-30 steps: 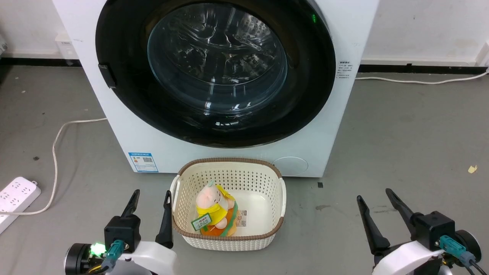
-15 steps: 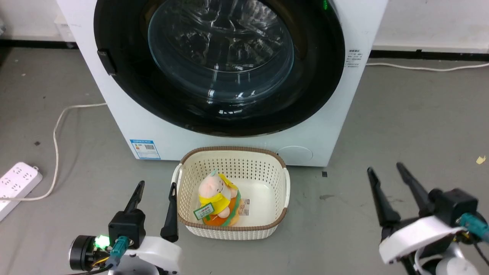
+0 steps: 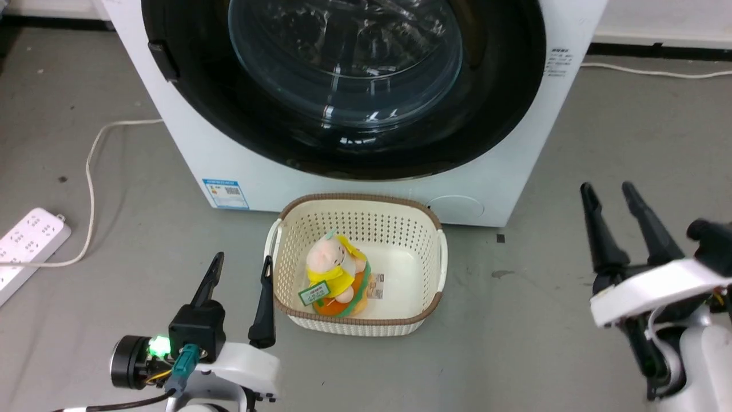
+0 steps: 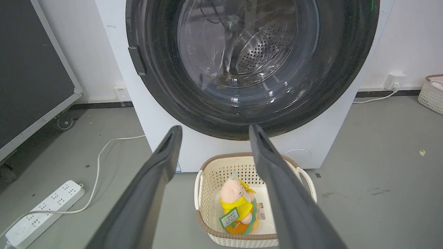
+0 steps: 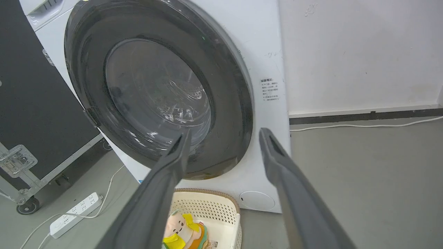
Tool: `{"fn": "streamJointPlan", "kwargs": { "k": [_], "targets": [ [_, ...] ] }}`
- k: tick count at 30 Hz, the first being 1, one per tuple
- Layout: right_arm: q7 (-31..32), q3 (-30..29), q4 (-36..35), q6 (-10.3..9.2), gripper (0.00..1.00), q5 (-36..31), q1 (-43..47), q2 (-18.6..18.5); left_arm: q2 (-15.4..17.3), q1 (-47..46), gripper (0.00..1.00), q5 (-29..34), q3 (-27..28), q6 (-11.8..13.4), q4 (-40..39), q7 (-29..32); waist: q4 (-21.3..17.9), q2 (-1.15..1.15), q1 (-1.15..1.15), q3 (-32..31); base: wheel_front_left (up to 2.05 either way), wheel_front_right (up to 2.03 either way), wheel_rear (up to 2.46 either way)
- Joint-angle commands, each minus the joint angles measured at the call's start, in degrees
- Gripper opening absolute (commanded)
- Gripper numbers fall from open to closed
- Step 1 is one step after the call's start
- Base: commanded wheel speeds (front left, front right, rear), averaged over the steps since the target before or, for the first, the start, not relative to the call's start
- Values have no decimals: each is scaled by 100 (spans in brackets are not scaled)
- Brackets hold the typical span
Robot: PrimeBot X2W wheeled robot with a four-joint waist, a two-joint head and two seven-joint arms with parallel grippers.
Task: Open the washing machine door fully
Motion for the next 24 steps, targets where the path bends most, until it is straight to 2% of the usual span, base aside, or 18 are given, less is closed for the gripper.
{"fn": "streamJointPlan", "kwargs": {
  "k": [1,3,4,5,6,17,24],
  "targets": [
    [23,-62,146,-2,100,183,-238,-74,5,-104,100,-27,-29,37,-37,-69,45,0,-1,63,0,0,0],
    [73,-110,285,-2,100,320,-420,-82,5,-132,100,-32,-58,49,-41,-92,77,0,-1,120,0,0,0],
    [98,-133,349,-2,93,390,-511,-85,5,-147,100,-34,-73,56,-43,-104,94,0,-1,147,0,0,0],
    [121,-164,417,-2,37,473,-602,-79,5,-160,100,-37,-86,63,-45,-115,109,0,-1,173,0,0,0],
    [145,-201,485,-2,0,562,-694,-72,5,-173,100,-40,-99,70,-47,-127,124,0,-1,199,0,0,0],
    [483,-631,1293,-2,0,1506,-1745,4,5,-297,100,-72,-197,150,-81,-243,252,0,-1,469,0,0,0],
    [718,-884,1997,-2,0,2014,-2532,-150,6,-419,100,-92,-298,183,-93,-324,364,0,-1,680,0,0,0]
  ]
}}
